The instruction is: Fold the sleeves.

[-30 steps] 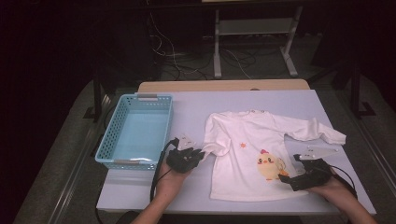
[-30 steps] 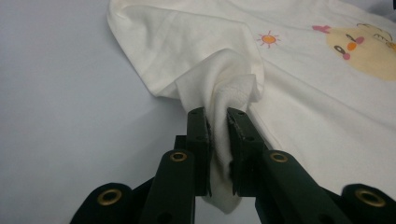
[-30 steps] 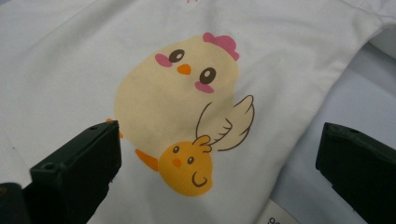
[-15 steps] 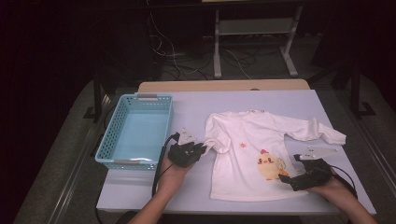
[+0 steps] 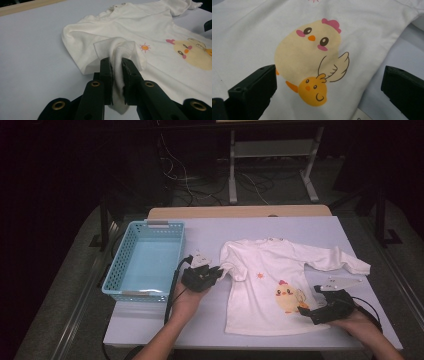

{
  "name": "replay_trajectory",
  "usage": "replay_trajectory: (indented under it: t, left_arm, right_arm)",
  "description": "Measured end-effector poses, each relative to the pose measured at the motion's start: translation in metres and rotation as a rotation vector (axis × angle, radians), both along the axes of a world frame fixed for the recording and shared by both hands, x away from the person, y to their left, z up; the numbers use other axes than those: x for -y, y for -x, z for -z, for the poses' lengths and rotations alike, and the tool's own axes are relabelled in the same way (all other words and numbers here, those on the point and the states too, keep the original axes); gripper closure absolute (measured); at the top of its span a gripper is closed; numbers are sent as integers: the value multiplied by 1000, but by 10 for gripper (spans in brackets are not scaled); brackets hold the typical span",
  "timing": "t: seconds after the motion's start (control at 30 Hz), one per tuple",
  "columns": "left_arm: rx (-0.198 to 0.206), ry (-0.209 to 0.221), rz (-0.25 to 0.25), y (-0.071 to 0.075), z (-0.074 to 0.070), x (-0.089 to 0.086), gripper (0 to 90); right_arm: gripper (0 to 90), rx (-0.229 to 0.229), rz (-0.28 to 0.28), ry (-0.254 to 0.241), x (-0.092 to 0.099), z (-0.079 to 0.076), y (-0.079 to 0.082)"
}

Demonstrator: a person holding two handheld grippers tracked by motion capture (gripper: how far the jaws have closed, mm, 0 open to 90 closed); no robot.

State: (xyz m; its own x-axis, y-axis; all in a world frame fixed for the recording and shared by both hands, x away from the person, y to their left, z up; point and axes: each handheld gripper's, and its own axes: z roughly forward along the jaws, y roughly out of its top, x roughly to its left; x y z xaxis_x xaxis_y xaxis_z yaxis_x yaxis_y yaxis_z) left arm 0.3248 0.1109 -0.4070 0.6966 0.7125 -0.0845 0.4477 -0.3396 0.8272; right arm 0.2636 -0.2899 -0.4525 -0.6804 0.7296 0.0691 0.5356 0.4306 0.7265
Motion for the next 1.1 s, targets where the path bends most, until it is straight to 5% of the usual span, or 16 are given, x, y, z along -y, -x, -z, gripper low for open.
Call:
replay_trajectory:
  t: [1.1]
  left_arm:
    - [66,52,77,-40,-18,18,785]
  right_arm:
    - [1,19,4,8,1,0,0]
